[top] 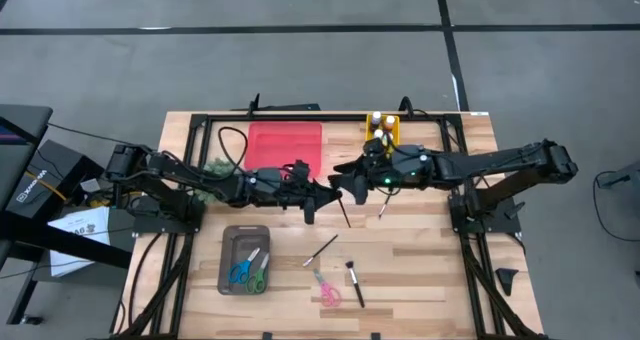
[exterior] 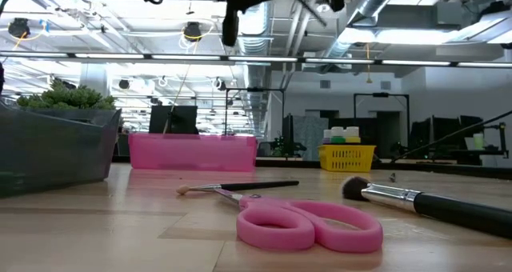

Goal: Pick & Place Paint Supplies
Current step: Put the brow brush into the red bin

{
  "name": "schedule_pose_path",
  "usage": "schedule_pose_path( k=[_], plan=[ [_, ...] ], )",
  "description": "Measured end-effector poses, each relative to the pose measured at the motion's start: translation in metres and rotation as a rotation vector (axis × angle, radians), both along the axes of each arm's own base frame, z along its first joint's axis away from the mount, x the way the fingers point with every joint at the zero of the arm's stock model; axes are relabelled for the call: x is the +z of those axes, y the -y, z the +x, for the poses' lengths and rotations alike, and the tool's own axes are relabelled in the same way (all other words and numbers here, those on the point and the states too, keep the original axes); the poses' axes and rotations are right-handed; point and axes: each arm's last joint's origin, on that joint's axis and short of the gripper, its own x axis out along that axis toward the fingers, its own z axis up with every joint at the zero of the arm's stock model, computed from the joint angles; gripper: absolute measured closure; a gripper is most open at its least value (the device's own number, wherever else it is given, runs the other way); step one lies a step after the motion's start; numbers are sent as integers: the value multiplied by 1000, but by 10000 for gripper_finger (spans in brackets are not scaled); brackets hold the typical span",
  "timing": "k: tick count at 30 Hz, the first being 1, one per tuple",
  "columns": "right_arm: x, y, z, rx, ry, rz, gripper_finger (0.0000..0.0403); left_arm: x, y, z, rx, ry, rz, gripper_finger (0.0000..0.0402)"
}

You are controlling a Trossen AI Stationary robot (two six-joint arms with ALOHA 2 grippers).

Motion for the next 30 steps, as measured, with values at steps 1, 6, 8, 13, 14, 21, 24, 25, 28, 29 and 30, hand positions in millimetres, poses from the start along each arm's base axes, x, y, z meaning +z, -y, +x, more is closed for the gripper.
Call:
schedule_pose_path(
  k=[1,6,8,13,14,21,24,25,28,29,30],
  plan=[
    [2,0,-3,2,-3,-7,169,0,0,-1,0,-14,2,396],
    [10,-4,-18,0,-14,-25,165,10,-2,-17,1,-96,62,396],
    [10,-8,-23,-20,-42,-42,165,16,-4,-29,23,-155,98,396],
    [4,-15,-30,-54,-121,-71,164,39,-11,-49,78,-357,218,396],
    [2,-17,-31,-55,-135,-77,164,44,-14,-52,81,-403,241,396],
    [-5,-26,-32,-59,-186,-55,164,72,-40,-49,86,-697,397,396],
    [-6,-30,-33,-62,-193,-58,164,76,-55,-42,71,-837,460,396],
    [-5,-31,-34,-65,-190,-53,164,76,-59,-40,62,-876,482,396],
    [-5,-35,-35,-63,-187,-38,164,73,-75,-29,19,-983,537,396],
    [-6,-36,-36,-63,-189,-31,164,69,-80,-26,8,-1026,551,396],
    [-6,-37,-36,-65,-189,-24,164,67,-86,-22,-1,-1058,562,396]
  ],
)
